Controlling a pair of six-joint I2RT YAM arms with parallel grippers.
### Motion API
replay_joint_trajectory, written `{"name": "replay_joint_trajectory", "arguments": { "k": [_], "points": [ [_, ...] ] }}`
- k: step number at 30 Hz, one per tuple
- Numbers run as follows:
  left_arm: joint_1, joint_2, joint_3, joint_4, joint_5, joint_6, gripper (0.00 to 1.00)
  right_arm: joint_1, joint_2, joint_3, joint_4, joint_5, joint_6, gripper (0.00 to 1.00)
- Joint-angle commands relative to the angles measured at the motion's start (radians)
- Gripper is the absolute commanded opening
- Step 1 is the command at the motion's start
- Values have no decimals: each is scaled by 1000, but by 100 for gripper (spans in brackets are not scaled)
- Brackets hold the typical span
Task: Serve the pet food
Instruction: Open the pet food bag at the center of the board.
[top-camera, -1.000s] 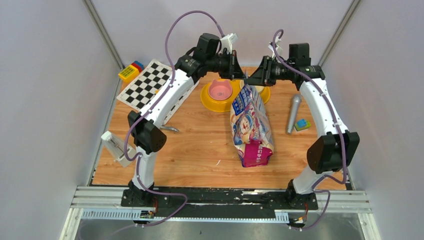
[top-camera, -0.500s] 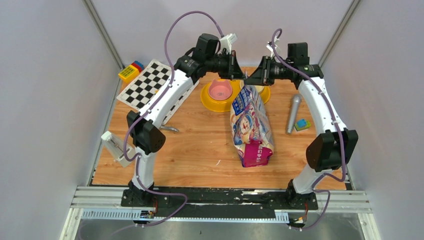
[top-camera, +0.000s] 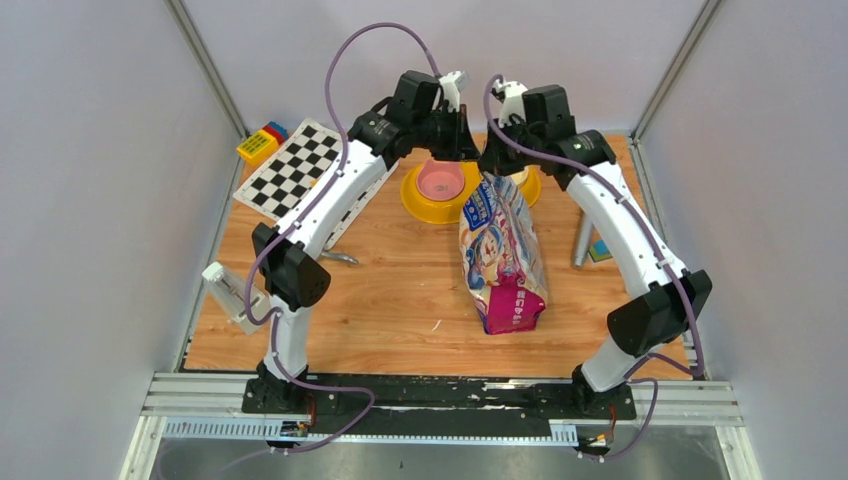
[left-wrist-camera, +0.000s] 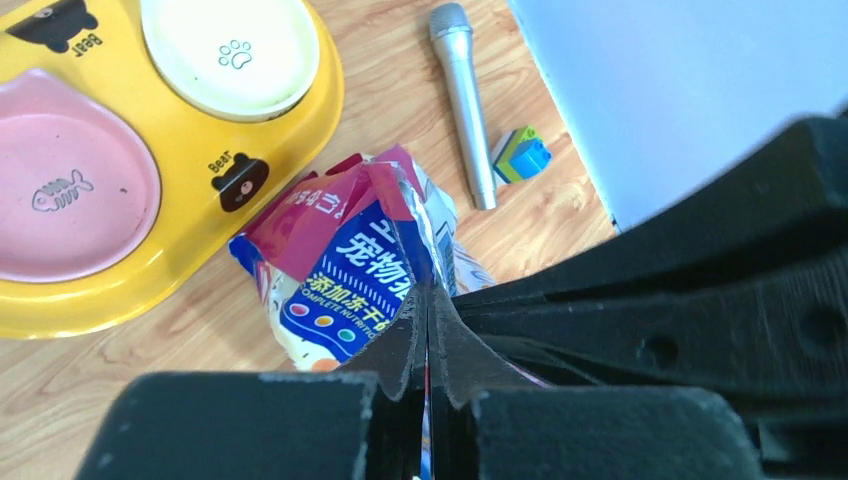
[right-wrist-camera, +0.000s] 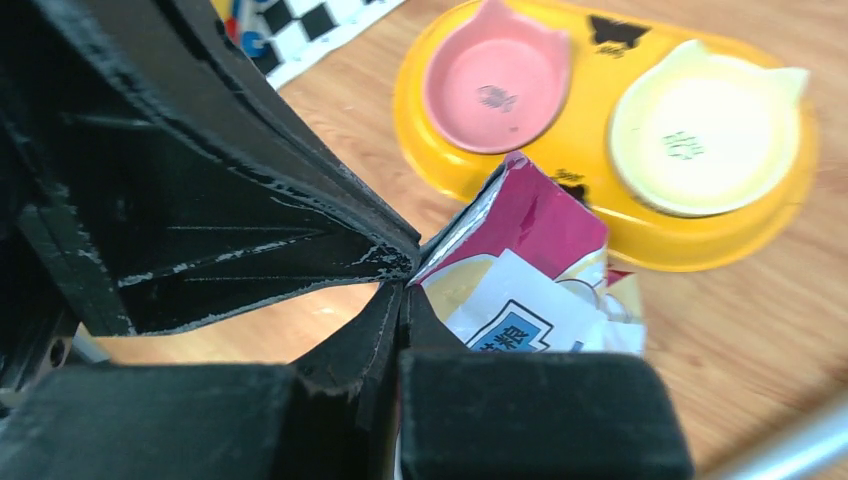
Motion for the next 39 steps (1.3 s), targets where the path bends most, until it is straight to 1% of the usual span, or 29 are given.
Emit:
{"name": "replay_joint_trajectory", "arguments": {
  "k": [1,4,9,18,23,24,27,28,29,30,31,33,36,39],
  "points": [
    [-23,-41,42,-45,-74,16,0,89,-56,-26,90,425,-162,0],
    [-28,-38,54,-54,-86,17,0,125,-83,-79,155,556,-221,0],
    [-27,-45,51,-58,-95,22,0,144,-93,-116,229,676,-296,0],
    [-29,-52,28,-44,-80,22,0,142,-111,-124,289,737,-362,0],
    [-29,-57,27,-42,-81,24,0,135,-112,-110,304,741,-372,0],
    [-29,-59,27,-43,-81,24,0,134,-115,-103,303,729,-364,0],
    [-29,-62,25,-42,-76,25,0,129,-140,-81,254,586,-295,0],
    [-29,-64,24,-40,-73,25,0,126,-140,-59,214,519,-260,0],
    [-29,-65,22,-40,-68,25,0,122,-136,-42,176,462,-226,7],
    [-30,-66,21,-39,-66,24,0,116,-131,-29,149,410,-192,19],
    [-30,-67,19,-39,-64,23,0,111,-125,-19,123,369,-167,25],
    [-30,-67,14,-36,-61,22,0,100,-105,0,80,267,-124,31],
    [-29,-72,6,-31,-51,24,0,79,-77,28,38,172,-67,32],
    [-29,-76,-1,-23,-25,24,0,66,-63,36,26,136,-53,32]
  ]
}}
